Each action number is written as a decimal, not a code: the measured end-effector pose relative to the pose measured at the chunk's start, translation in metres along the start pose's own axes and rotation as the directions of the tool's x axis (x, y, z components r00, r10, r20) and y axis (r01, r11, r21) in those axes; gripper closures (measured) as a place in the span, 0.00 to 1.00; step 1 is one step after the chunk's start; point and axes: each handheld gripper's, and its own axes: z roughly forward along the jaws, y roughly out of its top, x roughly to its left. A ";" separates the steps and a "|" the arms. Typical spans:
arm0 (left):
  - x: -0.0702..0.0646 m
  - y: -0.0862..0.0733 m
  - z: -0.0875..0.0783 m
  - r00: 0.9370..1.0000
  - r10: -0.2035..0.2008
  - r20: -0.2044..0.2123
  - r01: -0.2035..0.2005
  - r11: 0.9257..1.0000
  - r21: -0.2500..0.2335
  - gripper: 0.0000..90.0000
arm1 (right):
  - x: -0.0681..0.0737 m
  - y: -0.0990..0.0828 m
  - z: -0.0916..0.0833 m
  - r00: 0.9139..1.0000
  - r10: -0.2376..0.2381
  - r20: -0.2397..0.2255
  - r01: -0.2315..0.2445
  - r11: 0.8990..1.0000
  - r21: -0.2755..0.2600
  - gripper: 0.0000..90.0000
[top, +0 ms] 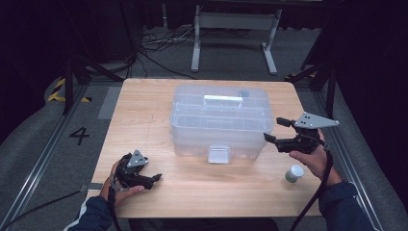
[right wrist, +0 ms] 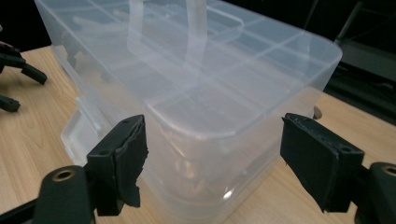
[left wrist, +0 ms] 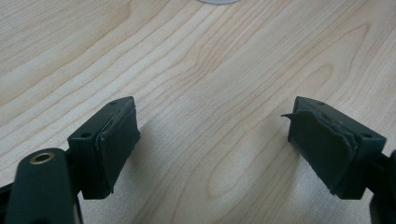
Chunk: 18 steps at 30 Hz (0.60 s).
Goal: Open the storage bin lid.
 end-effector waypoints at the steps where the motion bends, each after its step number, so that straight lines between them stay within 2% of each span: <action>1: 0.000 0.000 0.000 1.000 -0.001 0.001 0.001 1.000 0.000 0.18 | 0.000 0.003 -0.001 1.000 -0.001 -0.004 0.001 1.000 -0.007 0.26; 8: 0.000 0.000 0.000 1.000 0.000 0.000 0.000 1.000 0.000 0.18 | 0.000 0.022 0.001 0.999 -0.034 -0.008 0.034 0.999 -0.006 0.27; 17: 0.000 0.000 0.001 1.000 -0.001 -0.003 0.001 1.000 -0.001 0.18 | -0.002 0.041 0.006 0.998 -0.064 -0.019 0.065 0.998 0.002 0.35; 18: 0.000 0.001 0.001 1.000 -0.002 0.002 0.001 1.000 0.002 0.17 | -0.004 0.046 0.008 0.997 -0.065 -0.033 0.065 0.998 0.005 0.37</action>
